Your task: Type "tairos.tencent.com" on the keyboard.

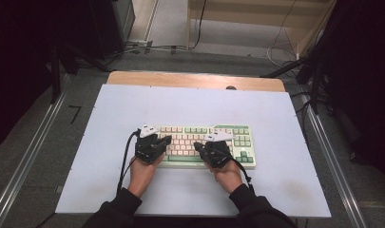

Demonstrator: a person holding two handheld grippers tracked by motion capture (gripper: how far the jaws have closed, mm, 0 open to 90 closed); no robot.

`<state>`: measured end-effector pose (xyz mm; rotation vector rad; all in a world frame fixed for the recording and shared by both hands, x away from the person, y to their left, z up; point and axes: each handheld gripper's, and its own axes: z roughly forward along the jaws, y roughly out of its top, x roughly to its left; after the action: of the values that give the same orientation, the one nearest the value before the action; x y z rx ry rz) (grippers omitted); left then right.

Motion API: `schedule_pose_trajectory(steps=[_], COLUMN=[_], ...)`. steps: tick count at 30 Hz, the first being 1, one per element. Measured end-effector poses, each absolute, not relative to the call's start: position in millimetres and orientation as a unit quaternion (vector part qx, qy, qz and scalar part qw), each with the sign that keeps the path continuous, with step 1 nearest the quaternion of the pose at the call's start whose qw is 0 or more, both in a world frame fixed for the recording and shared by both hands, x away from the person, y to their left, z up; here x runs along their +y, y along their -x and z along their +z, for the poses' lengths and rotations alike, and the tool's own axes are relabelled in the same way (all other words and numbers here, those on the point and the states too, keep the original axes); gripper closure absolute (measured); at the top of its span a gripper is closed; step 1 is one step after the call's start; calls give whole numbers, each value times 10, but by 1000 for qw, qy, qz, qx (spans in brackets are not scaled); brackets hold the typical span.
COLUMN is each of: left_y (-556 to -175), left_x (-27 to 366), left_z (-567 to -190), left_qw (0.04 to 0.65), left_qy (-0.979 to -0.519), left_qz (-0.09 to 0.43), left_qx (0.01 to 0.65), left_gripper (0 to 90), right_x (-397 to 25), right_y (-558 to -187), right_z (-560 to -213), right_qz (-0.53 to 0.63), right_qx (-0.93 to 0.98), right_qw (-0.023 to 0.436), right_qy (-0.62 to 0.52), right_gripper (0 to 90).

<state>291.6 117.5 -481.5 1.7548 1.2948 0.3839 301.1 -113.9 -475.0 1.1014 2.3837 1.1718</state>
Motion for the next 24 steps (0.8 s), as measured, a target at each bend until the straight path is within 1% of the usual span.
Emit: schedule_pose_trajectory(steps=[13,24], left_y=[-2822,-2781], left_x=[1075,1005], left_z=[-4805,-4859], left_qw=[443,418], left_qy=[-727,-745], left_qz=[138,128], left_qx=[506,504], left_gripper=[900,900], right_x=[-1190,-1205], right_y=[-3035,-3037], right_z=[-4737,-4730], right_qz=[405,406], right_qx=[818,817], right_qw=[136,137], right_qy=[-385,-387], right_gripper=[872,872])
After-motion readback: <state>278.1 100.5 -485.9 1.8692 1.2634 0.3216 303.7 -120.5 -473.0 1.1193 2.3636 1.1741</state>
